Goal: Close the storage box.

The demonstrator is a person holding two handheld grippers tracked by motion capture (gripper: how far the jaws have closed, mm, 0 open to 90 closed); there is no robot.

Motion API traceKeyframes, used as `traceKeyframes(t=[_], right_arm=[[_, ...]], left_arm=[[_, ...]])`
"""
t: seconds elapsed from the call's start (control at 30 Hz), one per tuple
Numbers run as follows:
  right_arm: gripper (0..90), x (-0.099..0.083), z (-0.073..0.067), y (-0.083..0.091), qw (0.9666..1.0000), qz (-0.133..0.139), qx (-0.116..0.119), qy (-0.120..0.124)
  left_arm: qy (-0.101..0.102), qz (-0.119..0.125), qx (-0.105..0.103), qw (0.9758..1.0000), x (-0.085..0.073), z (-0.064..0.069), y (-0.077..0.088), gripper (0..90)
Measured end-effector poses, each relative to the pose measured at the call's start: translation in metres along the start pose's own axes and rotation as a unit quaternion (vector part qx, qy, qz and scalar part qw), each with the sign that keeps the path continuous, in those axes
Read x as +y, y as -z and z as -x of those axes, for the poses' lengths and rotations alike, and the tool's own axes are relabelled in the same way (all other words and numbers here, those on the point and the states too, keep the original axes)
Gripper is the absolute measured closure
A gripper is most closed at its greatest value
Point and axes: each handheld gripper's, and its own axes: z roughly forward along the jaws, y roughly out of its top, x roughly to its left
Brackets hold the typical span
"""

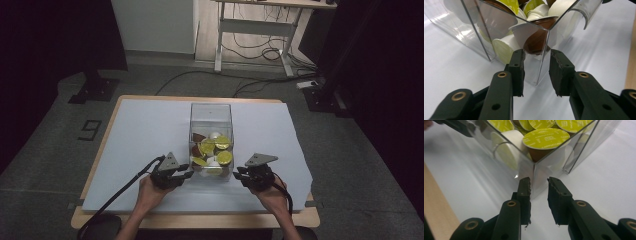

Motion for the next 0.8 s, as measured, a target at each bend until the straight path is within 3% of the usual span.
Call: traceKeyframes(t=[0.13,0.27,0.37,0.63,0.8], right_arm=[[66.5,-0.002,0.001,0.006,0.9998,0.006,0.018,-0.008],[64.8,0.002,-0.002,0.003,0.9991,0.007,0.040,-0.015],[65.0,0.005,-0.005,-0.001,0.9990,0.005,0.044,-0.013],[73.9,0.014,-0.013,-0.012,0.9980,0.006,0.063,0.002],[77.9,0.021,-0.013,-0.019,0.9983,0.006,0.058,0.006]], left_arm=[[0.000,-0.002,0.001,1.0000,0.002,-0.002,-0.001,66.0],[0.001,-0.001,0.008,1.0000,0.003,-0.003,-0.003,65.8],[0.003,0.003,0.012,0.9999,0.003,-0.004,-0.005,65.8],[0.008,0.009,0.020,0.9997,0.003,-0.006,-0.008,65.6],[0.012,0.010,0.024,0.9996,0.003,-0.009,-0.009,65.4]])
